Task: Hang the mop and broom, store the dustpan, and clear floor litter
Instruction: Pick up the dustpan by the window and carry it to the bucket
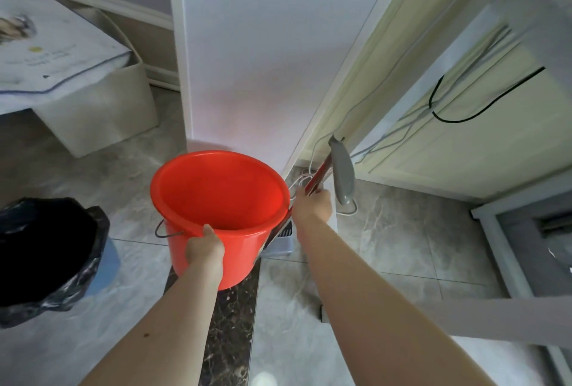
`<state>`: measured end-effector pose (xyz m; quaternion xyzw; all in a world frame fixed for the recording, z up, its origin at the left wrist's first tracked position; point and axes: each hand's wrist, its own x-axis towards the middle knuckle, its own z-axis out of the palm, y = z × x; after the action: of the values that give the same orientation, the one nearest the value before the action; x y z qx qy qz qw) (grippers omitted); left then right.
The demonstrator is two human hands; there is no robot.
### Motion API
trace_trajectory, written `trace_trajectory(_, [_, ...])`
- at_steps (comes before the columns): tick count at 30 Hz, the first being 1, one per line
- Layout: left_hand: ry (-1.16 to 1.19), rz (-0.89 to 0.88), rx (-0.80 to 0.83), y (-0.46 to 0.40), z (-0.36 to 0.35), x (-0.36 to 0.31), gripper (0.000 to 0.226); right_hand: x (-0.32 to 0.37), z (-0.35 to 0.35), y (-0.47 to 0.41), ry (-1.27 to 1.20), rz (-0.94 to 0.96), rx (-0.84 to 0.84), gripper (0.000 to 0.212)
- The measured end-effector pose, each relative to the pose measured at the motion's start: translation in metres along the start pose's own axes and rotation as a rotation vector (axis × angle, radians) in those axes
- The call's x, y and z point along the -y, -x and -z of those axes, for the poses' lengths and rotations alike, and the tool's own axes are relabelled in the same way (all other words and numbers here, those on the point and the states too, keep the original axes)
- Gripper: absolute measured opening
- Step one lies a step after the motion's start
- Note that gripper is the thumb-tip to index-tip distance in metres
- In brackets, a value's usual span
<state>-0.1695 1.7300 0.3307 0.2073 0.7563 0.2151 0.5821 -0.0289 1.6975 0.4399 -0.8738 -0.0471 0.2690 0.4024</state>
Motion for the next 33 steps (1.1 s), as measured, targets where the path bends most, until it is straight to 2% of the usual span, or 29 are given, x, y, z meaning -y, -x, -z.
trace_trajectory(2, [-0.002,-0.010,-0.001,-0.002,0.005,0.001,0.050,-0.018,-0.009,0.007,0.053,-0.101,0.064,0.043])
trace_trajectory(4, [-0.021,-0.016,0.010,-0.005,0.009,0.005,0.050,-0.034,-0.019,0.018,0.217,-0.131,0.258,0.039])
trace_trajectory(7, [-0.034,-0.018,0.026,-0.014,0.018,0.014,0.051,-0.056,-0.040,0.034,0.385,-0.108,0.519,0.047])
trace_trajectory(10, [-0.022,-0.011,0.020,-0.025,0.026,0.020,0.052,-0.067,-0.056,0.039,0.382,-0.089,0.595,0.052])
trace_trajectory(13, [-0.021,0.027,0.005,-0.043,0.031,0.024,0.051,-0.077,-0.074,0.032,0.348,-0.129,0.623,0.045])
trace_trajectory(18, [0.004,0.092,0.012,-0.081,0.032,0.032,0.054,-0.092,-0.113,0.014,0.419,-0.057,0.633,0.043])
trace_trajectory(21, [0.013,0.113,0.013,-0.099,0.027,0.039,0.059,-0.101,-0.131,0.001,0.438,-0.048,0.617,0.048])
trace_trajectory(29, [0.107,0.129,-0.108,-0.130,0.016,0.049,0.050,-0.127,-0.164,-0.024,0.455,-0.034,0.645,0.057])
trace_trajectory(33, [0.118,0.168,-0.002,-0.139,0.013,0.049,0.045,-0.136,-0.171,-0.032,0.471,-0.040,0.663,0.061])
